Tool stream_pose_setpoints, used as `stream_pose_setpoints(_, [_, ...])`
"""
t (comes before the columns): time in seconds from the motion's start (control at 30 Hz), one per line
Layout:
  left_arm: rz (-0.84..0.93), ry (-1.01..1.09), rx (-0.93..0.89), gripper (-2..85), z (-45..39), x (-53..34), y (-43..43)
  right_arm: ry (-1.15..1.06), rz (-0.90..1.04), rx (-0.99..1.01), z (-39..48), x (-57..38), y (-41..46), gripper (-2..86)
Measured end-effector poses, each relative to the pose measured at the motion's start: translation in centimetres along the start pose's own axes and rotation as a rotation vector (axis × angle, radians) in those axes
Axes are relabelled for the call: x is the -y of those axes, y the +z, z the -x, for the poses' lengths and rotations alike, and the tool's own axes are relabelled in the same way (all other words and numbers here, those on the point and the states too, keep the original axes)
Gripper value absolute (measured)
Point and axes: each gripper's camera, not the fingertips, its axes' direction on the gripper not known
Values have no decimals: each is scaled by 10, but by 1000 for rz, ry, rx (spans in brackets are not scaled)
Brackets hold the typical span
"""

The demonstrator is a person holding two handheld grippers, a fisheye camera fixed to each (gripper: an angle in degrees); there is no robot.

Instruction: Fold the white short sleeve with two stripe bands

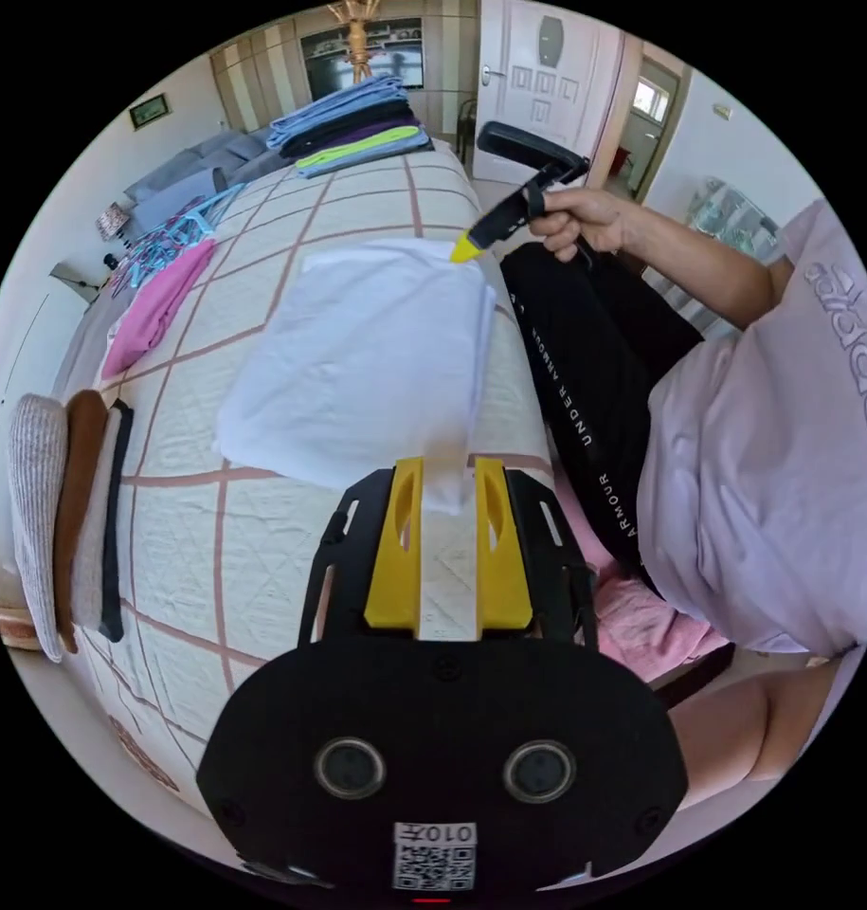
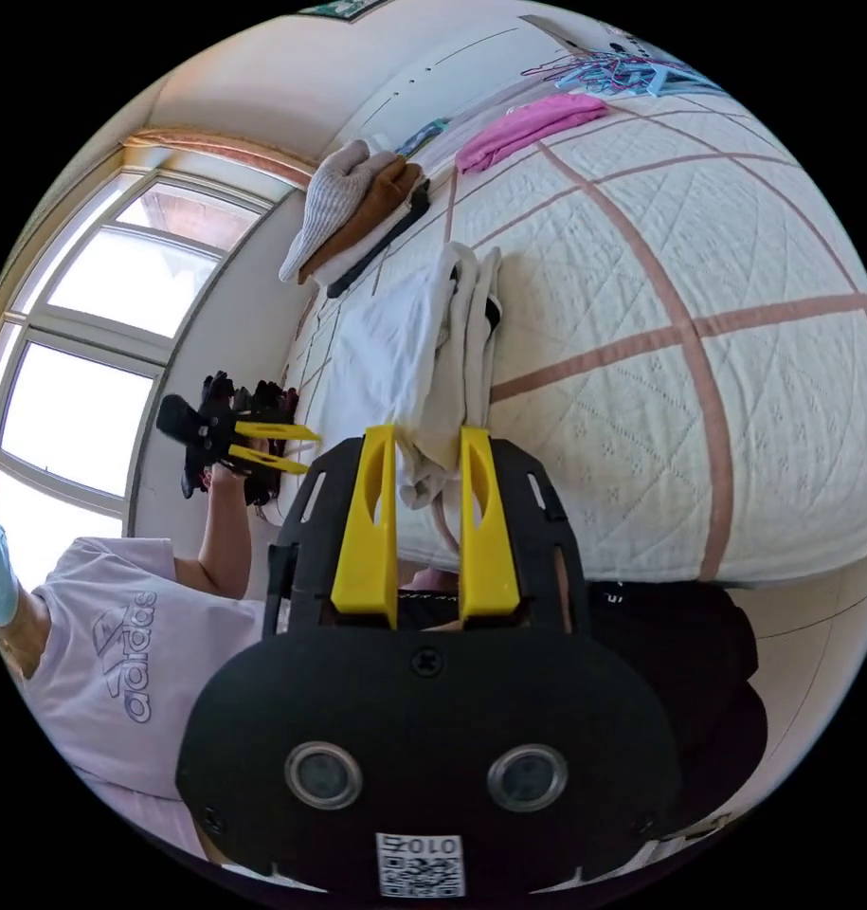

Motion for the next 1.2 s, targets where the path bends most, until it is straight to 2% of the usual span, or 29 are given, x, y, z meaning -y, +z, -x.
stream_pose_setpoints(0.13, [-8, -19, 140, 14, -16, -6, 5, 8, -20, 59, 3, -5, 1, 55])
stream_pose_setpoints(0.3, [-56, -59, 15, 4, 2, -19, -14, -12, -48, 188, 22, -18, -5, 50])
stream_pose_setpoints(0.47, [-38, -74, -98, 14, 20, -31, -13, 8, 61, 67, 16, -26, 30, 54])
stream_pose_setpoints(0.53, [3, -105, -151, 34, 27, -35, -7, -3, 44, 51, 17, -31, 29, 61])
stream_pose_setpoints(0.6, [-78, -125, -157, 45, 30, -44, -19, -40, 4, -24, 28, -33, 16, 65])
stream_pose_setpoints(0.67, [-196, -205, -165, 54, 45, -58, -34, -73, -79, -136, 43, -25, -3, 69])
stream_pose_setpoints(0.73, [-309, -431, -169, 61, 85, -79, -44, -101, -112, -162, 53, -6, -9, 72])
stream_pose_setpoints(0.83, [-385, -688, -215, 65, 140, -95, -34, -142, -85, -206, 70, 43, 2, 74])
stream_pose_setpoints(0.9, [-408, -769, -267, 64, 166, -97, -21, -140, -51, -229, 74, 71, 19, 75])
stream_pose_setpoints(1.07, [-337, -777, -316, 47, 198, -79, 4, -112, 64, -260, 75, 107, 73, 73])
stream_pose_setpoints(1.13, [-328, -783, -386, 33, 205, -74, 14, -98, 71, -288, 74, 108, 83, 67])
stream_pose_setpoints(1.2, [-318, -799, -381, 22, 209, -74, 20, -89, 80, -294, 72, 108, 91, 55])
